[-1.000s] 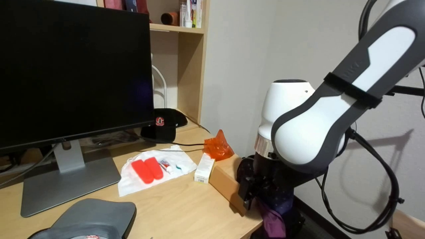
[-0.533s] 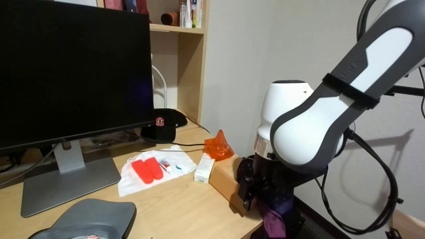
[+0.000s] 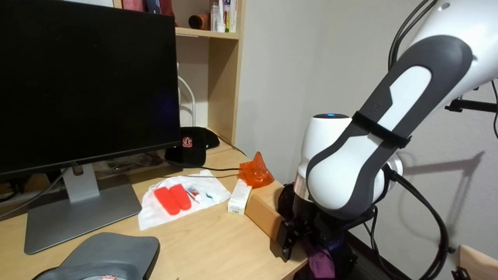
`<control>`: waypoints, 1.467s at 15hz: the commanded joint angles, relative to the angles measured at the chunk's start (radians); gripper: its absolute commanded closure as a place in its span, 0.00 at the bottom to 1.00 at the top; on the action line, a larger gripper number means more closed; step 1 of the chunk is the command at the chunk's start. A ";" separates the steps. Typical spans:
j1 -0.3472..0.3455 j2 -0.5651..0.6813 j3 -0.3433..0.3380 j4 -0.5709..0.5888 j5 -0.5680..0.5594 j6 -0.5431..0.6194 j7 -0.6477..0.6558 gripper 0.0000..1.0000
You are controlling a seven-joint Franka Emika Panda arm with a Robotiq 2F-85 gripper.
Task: Pick up the purple object and put it in the hat
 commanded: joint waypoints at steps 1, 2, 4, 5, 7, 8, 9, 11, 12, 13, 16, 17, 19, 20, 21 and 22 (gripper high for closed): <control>-0.042 0.080 0.034 0.033 0.020 0.082 -0.069 0.00; -0.038 0.098 0.024 0.038 0.004 0.106 -0.065 0.00; -0.025 0.124 0.006 0.048 -0.012 0.135 -0.047 0.00; -0.027 0.132 0.008 0.051 -0.013 0.144 -0.048 0.00; -0.039 0.142 0.024 0.062 -0.012 0.135 -0.065 0.25; -0.043 0.146 0.032 0.067 -0.009 0.135 -0.072 0.26; -0.052 0.150 0.045 0.074 -0.005 0.133 -0.084 0.33; -0.076 0.155 0.076 0.083 0.006 0.130 -0.111 0.45; -0.093 0.156 0.096 0.084 0.012 0.129 -0.126 0.53; -0.112 0.157 0.115 0.086 0.017 0.124 -0.145 0.59; -0.157 0.139 0.159 0.063 0.029 0.133 -0.175 0.79; -0.190 0.124 0.186 0.046 0.047 0.130 -0.185 0.85; -0.306 0.083 0.283 -0.010 0.119 0.149 -0.241 0.91; -0.396 0.060 0.367 -0.046 0.181 0.164 -0.293 0.93; -0.456 0.043 0.418 -0.075 0.223 0.184 -0.322 0.95; -0.531 0.014 0.488 -0.116 0.307 0.214 -0.353 0.96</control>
